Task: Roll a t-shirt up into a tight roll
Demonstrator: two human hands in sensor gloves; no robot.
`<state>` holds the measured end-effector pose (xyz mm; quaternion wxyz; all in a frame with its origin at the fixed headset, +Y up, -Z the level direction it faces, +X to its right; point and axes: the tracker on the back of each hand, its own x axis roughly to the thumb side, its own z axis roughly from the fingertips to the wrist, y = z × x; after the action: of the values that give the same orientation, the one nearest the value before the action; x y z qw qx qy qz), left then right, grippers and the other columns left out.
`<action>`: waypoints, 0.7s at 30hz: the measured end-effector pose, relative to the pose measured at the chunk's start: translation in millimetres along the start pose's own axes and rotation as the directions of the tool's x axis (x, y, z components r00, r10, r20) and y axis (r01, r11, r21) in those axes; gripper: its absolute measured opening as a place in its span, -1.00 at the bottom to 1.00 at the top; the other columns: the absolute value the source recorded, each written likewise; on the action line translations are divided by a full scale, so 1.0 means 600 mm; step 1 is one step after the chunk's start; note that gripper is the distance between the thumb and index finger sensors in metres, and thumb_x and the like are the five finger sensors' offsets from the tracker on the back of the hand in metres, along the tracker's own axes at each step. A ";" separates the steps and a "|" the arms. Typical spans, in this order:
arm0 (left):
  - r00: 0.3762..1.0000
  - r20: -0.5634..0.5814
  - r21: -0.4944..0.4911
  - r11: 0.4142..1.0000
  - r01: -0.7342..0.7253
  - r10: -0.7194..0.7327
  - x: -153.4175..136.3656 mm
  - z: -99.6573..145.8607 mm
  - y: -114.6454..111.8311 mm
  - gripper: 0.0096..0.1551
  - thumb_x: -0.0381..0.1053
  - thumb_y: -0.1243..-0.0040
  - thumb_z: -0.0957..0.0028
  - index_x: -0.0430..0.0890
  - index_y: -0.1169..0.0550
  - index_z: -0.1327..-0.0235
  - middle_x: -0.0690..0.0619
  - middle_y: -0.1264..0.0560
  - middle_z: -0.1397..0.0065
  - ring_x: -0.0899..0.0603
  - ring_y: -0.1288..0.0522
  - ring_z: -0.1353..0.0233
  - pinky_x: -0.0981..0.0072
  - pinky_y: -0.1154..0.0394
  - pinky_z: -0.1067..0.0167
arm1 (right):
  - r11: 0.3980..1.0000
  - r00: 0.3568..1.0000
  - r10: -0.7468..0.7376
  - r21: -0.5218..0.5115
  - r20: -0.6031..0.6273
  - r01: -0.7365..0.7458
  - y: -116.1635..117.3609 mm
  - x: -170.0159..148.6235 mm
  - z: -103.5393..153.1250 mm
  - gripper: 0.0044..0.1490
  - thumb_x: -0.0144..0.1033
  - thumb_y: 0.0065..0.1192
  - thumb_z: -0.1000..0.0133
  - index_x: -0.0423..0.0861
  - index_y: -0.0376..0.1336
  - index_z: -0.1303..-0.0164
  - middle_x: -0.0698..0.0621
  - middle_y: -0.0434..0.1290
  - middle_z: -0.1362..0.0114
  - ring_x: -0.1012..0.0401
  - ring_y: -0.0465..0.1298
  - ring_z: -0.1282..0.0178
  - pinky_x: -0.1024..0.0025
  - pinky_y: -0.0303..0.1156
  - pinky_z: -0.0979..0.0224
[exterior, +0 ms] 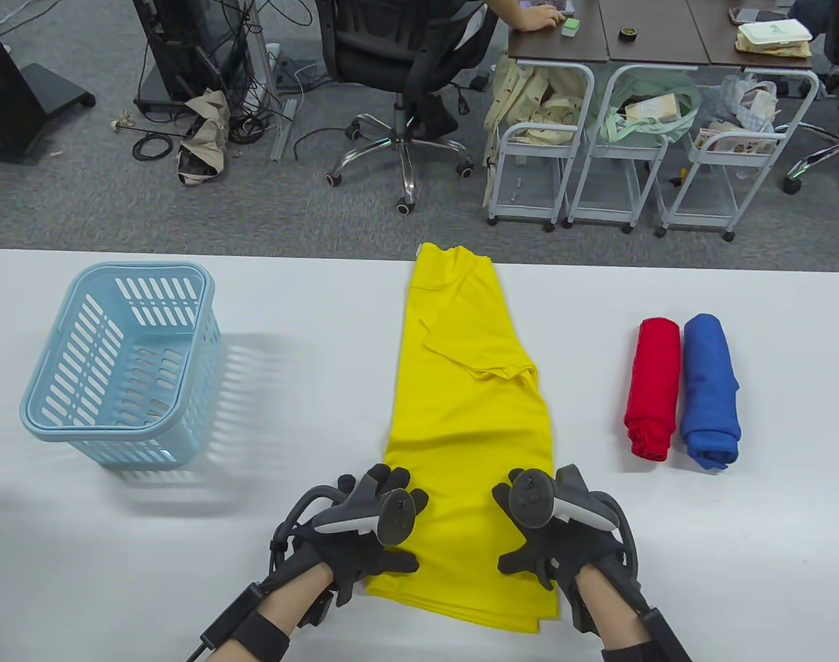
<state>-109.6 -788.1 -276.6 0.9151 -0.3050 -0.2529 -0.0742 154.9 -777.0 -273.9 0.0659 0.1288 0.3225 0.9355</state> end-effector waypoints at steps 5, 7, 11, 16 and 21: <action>0.996 0.002 0.031 0.995 -0.090 0.090 -0.031 0.015 0.009 0.02 0.47 0.12 -0.08 0.20 0.22 -0.66 -0.02 0.35 -0.77 -0.29 0.26 -0.75 -0.39 0.13 -0.56 | 1.000 1.000 0.004 0.001 0.002 -0.004 0.000 0.000 0.000 0.25 0.15 0.27 -0.07 0.10 -0.41 -0.66 -0.04 -0.50 -0.70 -0.06 -0.49 -0.72 -0.18 -0.32 -0.62; 0.997 -0.029 0.056 0.996 -0.075 0.077 -0.042 0.024 0.011 0.04 0.46 0.07 -0.06 0.19 0.19 -0.67 -0.06 0.28 -0.79 -0.30 0.20 -0.75 -0.37 0.07 -0.56 | 1.000 1.000 -0.003 -0.001 0.005 0.003 0.000 -0.001 0.000 0.23 0.12 0.27 -0.08 0.10 -0.40 -0.67 -0.04 -0.49 -0.70 -0.06 -0.48 -0.72 -0.19 -0.32 -0.62; 0.998 -0.031 0.146 0.988 -0.045 0.050 -0.036 0.050 0.029 0.03 0.41 0.00 -0.07 0.11 0.09 -0.70 -0.16 0.16 -0.80 -0.35 0.05 -0.74 -0.33 -0.02 -0.57 | 1.000 1.000 -0.007 -0.006 0.009 0.007 -0.001 -0.002 -0.001 0.22 0.09 0.28 -0.08 0.09 -0.38 -0.67 -0.04 -0.47 -0.71 -0.06 -0.47 -0.72 -0.19 -0.31 -0.62; 0.993 0.116 0.334 0.942 -0.011 -0.030 0.023 0.084 0.053 -0.18 0.34 -0.21 -0.01 0.11 -0.30 -0.53 -0.01 -0.25 -0.65 -0.19 -0.31 -0.56 -0.21 -0.22 -0.54 | 1.000 1.000 -0.006 -0.009 0.010 0.006 -0.001 -0.002 0.000 0.22 0.09 0.28 -0.08 0.09 -0.38 -0.67 -0.04 -0.46 -0.71 -0.06 -0.46 -0.73 -0.19 -0.30 -0.63; 0.978 0.145 0.173 0.977 0.122 -0.148 0.071 0.059 0.020 -0.23 0.41 -0.27 0.08 0.18 -0.43 -0.41 0.10 -0.46 -0.48 -0.11 -0.48 -0.43 -0.11 -0.32 -0.53 | 1.000 1.000 0.002 -0.018 0.010 -0.001 -0.001 -0.002 0.000 0.21 0.10 0.29 -0.08 0.09 -0.37 -0.68 -0.04 -0.45 -0.72 -0.06 -0.45 -0.73 -0.19 -0.29 -0.63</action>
<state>-84.3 -756.4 -236.7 0.9070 -0.2161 -0.3498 -0.0911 156.1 -777.0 -274.7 0.0679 0.1330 0.3136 0.9377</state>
